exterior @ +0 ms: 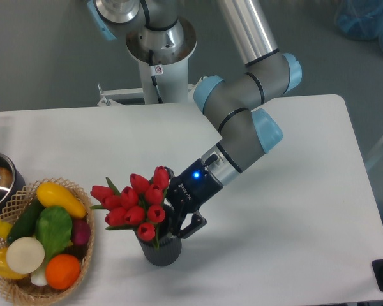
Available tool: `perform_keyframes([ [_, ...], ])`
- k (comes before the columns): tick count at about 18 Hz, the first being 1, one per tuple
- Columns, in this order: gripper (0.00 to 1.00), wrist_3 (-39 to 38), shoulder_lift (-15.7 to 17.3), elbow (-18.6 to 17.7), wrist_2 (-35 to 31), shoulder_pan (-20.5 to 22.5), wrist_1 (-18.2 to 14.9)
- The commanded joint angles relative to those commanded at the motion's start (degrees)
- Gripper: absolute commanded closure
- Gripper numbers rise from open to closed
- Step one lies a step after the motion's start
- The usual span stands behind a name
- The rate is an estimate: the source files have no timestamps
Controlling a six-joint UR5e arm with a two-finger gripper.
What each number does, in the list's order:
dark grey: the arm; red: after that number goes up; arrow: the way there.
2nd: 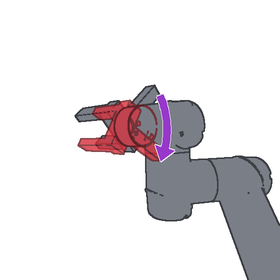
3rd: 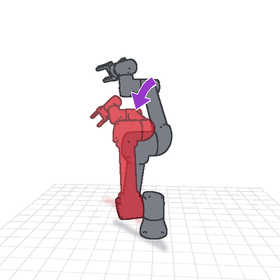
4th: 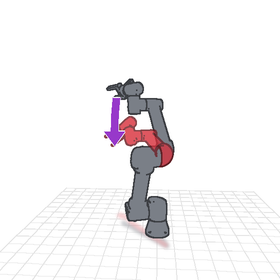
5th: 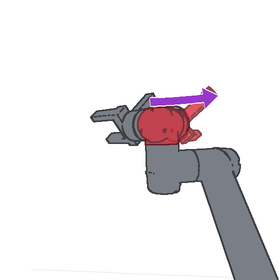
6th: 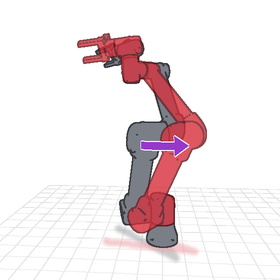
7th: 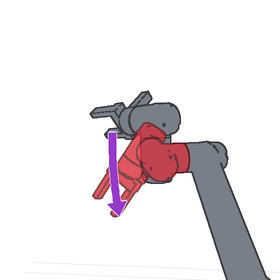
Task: Pick up the flowers from the vase
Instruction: 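Close the gripper on the tulip stems at the vase rim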
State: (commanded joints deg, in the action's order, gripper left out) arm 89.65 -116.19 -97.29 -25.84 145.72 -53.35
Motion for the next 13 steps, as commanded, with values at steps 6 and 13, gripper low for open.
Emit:
perform_keyframes([
  [6,0.37,0.0,0.1,-0.4,0.7,0.0,0.0],
  [13,0.52,0.0,0.1,-0.4,1.5,0.3,0.1],
])
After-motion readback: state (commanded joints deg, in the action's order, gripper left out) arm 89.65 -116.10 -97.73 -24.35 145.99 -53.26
